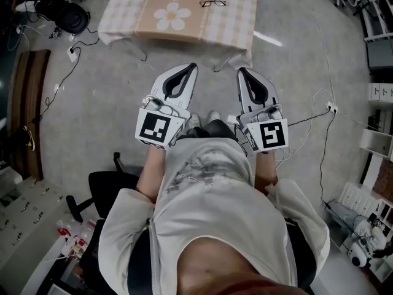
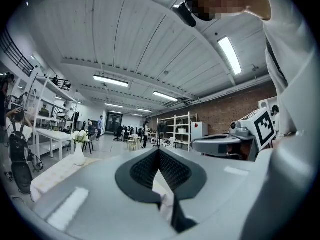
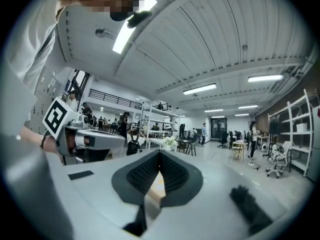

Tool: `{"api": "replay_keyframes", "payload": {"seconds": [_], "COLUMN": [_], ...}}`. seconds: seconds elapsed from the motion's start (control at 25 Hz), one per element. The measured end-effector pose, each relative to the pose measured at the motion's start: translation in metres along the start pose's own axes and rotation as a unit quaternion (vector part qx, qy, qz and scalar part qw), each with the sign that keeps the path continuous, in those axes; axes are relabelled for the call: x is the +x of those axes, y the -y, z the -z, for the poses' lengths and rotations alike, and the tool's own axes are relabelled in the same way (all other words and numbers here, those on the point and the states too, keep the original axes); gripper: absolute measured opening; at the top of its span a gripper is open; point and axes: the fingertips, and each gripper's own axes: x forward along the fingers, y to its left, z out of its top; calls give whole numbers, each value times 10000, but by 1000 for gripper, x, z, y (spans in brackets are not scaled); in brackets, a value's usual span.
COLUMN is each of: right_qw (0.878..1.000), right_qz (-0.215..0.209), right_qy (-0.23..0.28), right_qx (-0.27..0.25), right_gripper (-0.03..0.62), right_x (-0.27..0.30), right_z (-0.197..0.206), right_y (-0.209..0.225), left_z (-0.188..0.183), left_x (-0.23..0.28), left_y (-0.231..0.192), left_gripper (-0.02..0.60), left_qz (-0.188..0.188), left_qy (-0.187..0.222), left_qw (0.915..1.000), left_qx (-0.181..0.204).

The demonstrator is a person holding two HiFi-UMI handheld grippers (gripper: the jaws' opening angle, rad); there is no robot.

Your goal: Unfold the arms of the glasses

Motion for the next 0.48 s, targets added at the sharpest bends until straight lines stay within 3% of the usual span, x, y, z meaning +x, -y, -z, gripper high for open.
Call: {"api": "replay_keyframes", "payload": {"seconds": [0.48], "right_qw": [9999], "right_qz": [-163], "right_qy": [-24], "right_qx": [-2], "right_gripper": [15], "right_x": [54], "right_z": [12], "right_y": [39], "left_z": [8], "left_x": [47], "left_y": [-34], "left_gripper": [8], "left_qz": [-211], "left_qy": [-60], "left_qw": [9998], "left_qx": [-21]}}
